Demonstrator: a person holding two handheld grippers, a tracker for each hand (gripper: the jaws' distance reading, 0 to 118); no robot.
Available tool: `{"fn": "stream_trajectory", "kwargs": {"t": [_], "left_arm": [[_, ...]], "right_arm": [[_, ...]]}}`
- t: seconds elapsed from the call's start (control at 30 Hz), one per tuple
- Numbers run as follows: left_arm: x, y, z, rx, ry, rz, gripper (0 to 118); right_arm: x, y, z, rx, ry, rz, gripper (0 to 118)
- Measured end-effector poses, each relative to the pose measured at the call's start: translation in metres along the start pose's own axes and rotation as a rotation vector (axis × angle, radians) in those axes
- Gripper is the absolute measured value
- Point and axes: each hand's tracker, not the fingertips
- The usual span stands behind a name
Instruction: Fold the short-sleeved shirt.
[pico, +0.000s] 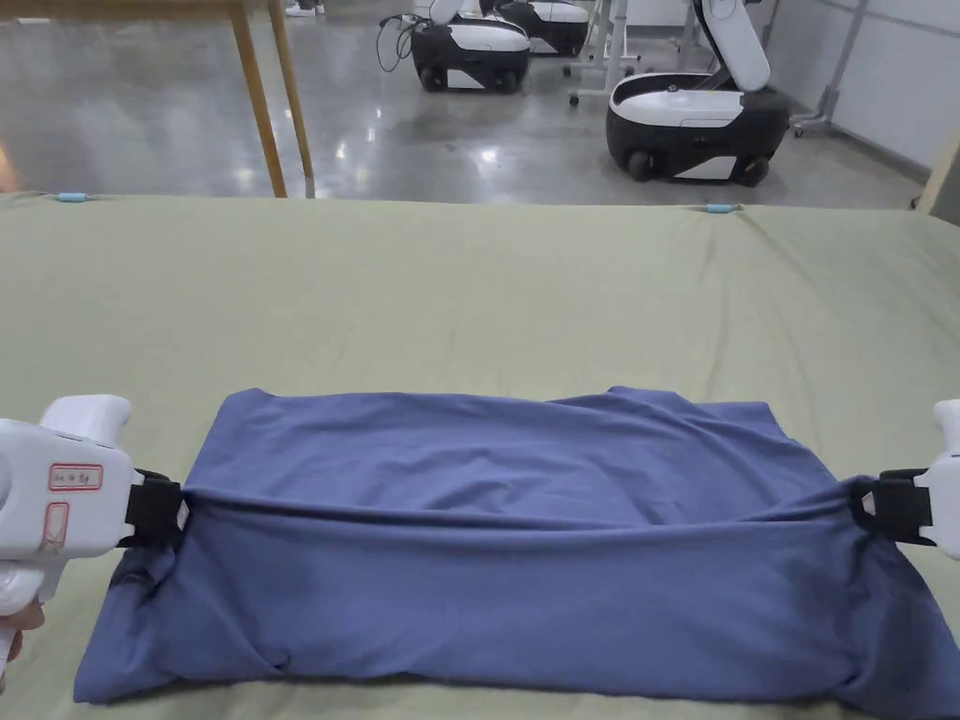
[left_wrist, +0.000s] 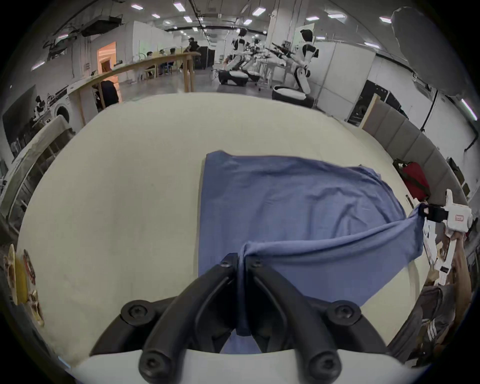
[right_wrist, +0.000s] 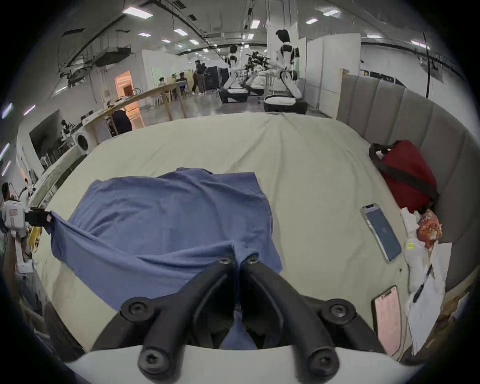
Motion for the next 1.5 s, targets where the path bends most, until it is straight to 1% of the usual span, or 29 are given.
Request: {"fn": "stream_trajectory", "kwargs": {"t": [0.03, 0.07, 0.1, 0.13, 0.23, 0.33, 0.37, 0.4, 0.43, 0.47, 0.5, 0.57, 0.63, 0.67, 0.73, 0.8, 0.93, 1.0, 1.1, 1.13, 1.17, 1.2, 1.23, 1.27, 1.3, 1.33, 1.43, 1.47, 1.5], "left_arm": [[-0.003, -0.001, -0.008, -0.002, -0.003, 0.005, 11], [-0.004, -0.002, -0.014, -0.017, -0.011, 0.013, 37], [-0.008, -0.003, -0.020, -0.035, -0.018, 0.032, 84], [-0.010, -0.007, -0.024, -0.035, 0.008, 0.044, 118], [-0.011, -0.023, -0.009, 0.033, 0.073, 0.038, 103], [-0.008, -0.045, 0.020, 0.057, 0.116, 0.025, 102], [-0.006, -0.053, 0.032, 0.085, 0.128, 0.013, 99], [-0.003, -0.061, 0.042, 0.085, 0.130, 0.000, 90], [0.000, -0.070, 0.051, 0.077, 0.123, -0.007, 64], [-0.002, -0.077, 0.056, 0.067, 0.105, -0.017, 28], [-0.001, -0.085, 0.060, 0.056, 0.086, -0.013, 0], [0.001, -0.093, 0.066, 0.052, 0.053, 0.017, 0], [-0.004, -0.098, 0.059, 0.058, 0.058, 0.013, 5], [-0.004, -0.099, 0.058, 0.056, 0.067, 0.011, 27], [-0.008, -0.100, 0.046, -0.010, 0.080, 0.061, 118], [-0.007, -0.100, 0.042, -0.030, 0.076, 0.081, 113], [-0.004, -0.091, 0.017, -0.039, 0.087, 0.099, 111], [0.006, -0.091, 0.016, -0.037, 0.076, 0.138, 94], [0.021, -0.090, 0.012, -0.069, 0.125, 0.072, 46], [0.024, -0.093, 0.012, -0.070, 0.136, 0.048, 30], [0.024, -0.094, 0.015, -0.052, 0.109, 0.056, 20], [0.023, -0.093, 0.019, -0.048, 0.100, 0.060, 17], [0.023, -0.091, 0.021, -0.048, 0.094, 0.070, 15], [0.019, -0.092, 0.023, -0.042, 0.079, 0.078, 15], [0.019, -0.091, 0.025, -0.041, 0.073, 0.076, 14], [0.020, -0.091, 0.026, -0.042, 0.068, 0.071, 14], [0.020, -0.089, 0.022, -0.054, 0.070, 0.055, 14], [0.020, -0.088, 0.021, -0.056, 0.070, 0.054, 14], [0.021, -0.088, 0.022, -0.059, 0.070, 0.056, 14]], "right_arm": [[0.002, -0.001, -0.009, -0.019, 0.010, -0.013, 13], [0.004, -0.002, -0.015, -0.034, 0.011, -0.025, 40], [0.004, -0.004, -0.018, -0.039, 0.004, -0.033, 82], [0.005, -0.009, -0.020, -0.039, -0.022, -0.047, 118], [0.009, -0.029, 0.000, 0.028, -0.019, -0.032, 114], [0.013, -0.053, 0.027, 0.017, -0.112, -0.018, 112], [0.014, -0.062, 0.039, 0.040, -0.109, -0.020, 104], [0.011, -0.068, 0.046, 0.049, -0.114, -0.025, 84], [0.012, -0.077, 0.055, 0.060, -0.119, -0.043, 36], [0.012, -0.085, 0.062, 0.070, -0.122, -0.053, 3], [0.012, -0.093, 0.071, 0.081, -0.111, -0.066, 1], [0.011, -0.103, 0.078, 0.055, -0.041, -0.095, 1], [0.005, -0.113, 0.086, 0.060, -0.072, -0.066, 1], [0.006, -0.114, 0.087, 0.052, -0.074, -0.052, 1], [0.006, -0.119, 0.091, 0.054, -0.067, -0.055, 1], [0.009, -0.121, 0.092, 0.052, -0.050, -0.078, 1], [0.010, -0.125, 0.089, 0.037, -0.041, -0.084, 1], [0.011, -0.125, 0.084, 0.026, -0.046, -0.079, 1], [0.012, -0.125, 0.078, 0.017, -0.038, -0.092, 1], [0.013, -0.124, 0.076, 0.015, -0.028, -0.095, 18], [0.013, -0.122, 0.074, 0.013, -0.014, -0.083, 57], [0.017, -0.122, 0.067, 0.024, -0.002, -0.061, 106], [0.017, -0.119, 0.061, 0.014, -0.007, -0.041, 117], [0.017, -0.117, 0.052, -0.033, -0.008, -0.020, 116], [0.017, -0.115, 0.053, 0.010, 0.051, -0.023, 116], [0.010, -0.115, 0.048, -0.002, 0.014, -0.012, 116], [0.009, -0.114, 0.030, -0.037, 0.014, 0.004, 115], [0.005, -0.106, 0.023, -0.057, 0.014, 0.016, 112], [0.004, -0.104, 0.018, -0.077, 0.017, 0.023, 99]]}}
